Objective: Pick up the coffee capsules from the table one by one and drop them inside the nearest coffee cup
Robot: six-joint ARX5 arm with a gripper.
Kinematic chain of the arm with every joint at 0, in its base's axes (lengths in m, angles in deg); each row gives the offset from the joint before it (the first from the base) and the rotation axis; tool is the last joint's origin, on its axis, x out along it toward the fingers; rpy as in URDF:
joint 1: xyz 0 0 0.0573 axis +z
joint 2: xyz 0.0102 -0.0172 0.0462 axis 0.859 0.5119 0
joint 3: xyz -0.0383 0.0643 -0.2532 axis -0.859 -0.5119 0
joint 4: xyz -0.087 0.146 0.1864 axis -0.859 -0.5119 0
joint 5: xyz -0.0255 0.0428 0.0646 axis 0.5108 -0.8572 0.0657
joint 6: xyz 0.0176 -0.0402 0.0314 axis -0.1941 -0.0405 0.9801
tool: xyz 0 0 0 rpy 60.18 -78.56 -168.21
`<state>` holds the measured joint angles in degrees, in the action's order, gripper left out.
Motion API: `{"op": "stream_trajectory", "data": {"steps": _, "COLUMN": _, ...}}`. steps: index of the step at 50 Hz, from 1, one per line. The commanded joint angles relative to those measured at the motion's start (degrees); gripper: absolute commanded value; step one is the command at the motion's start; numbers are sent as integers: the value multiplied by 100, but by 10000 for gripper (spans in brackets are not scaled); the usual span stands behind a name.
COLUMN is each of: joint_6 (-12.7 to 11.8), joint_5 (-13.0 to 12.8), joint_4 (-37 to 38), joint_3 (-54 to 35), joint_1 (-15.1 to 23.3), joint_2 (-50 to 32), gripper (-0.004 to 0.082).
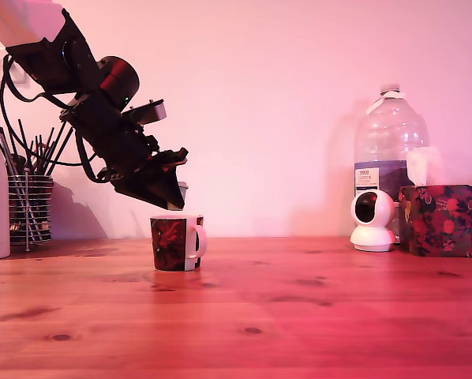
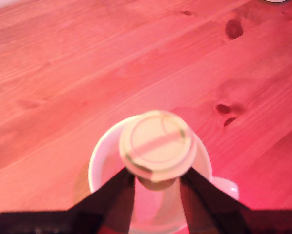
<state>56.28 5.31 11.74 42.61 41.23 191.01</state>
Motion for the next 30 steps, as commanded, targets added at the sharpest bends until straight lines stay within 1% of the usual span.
{"op": "stream_trajectory", "data": {"steps": 1, "joint_6": 48, "joint_5": -11, "joint_4": 24, "joint_3": -15, "joint_1": -4, "joint_2": 136, "gripper": 201}}
{"op": "stream_trajectory", "data": {"steps": 7, "joint_6": 48, "joint_5": -13, "joint_4": 20, "joint_3": -15, "joint_1": -4, "joint_2": 136, "gripper": 209}}
{"op": "stream_trajectory", "data": {"steps": 9, "joint_6": 48, "joint_5": -13, "joint_4": 20, "joint_3": -15, "joint_1": -4, "joint_2": 136, "gripper": 254}}
{"op": "stream_trajectory", "data": {"steps": 12, "joint_6": 46, "joint_5": -11, "joint_4": -4, "joint_3": -15, "joint_1": -4, "joint_2": 136, "gripper": 425}}
{"op": "stream_trajectory", "data": {"steps": 14, "joint_6": 46, "joint_5": -13, "joint_4": -26, "joint_3": -13, "joint_1": -4, "joint_2": 136, "gripper": 553}}
{"op": "stream_trajectory", "data": {"steps": 16, "joint_6": 46, "joint_5": -13, "joint_4": -57, "joint_3": -9, "joint_1": -4, "joint_2": 136, "gripper": 625}}
{"op": "stream_trajectory", "data": {"steps": 17, "joint_6": 46, "joint_5": -13, "joint_4": -63, "joint_3": -9, "joint_1": -4, "joint_2": 136, "gripper": 643}}
{"op": "stream_trajectory", "data": {"steps": 30, "joint_6": 52, "joint_5": -11, "joint_4": -96, "joint_3": -9, "joint_1": -4, "joint_2": 133, "gripper": 641}}
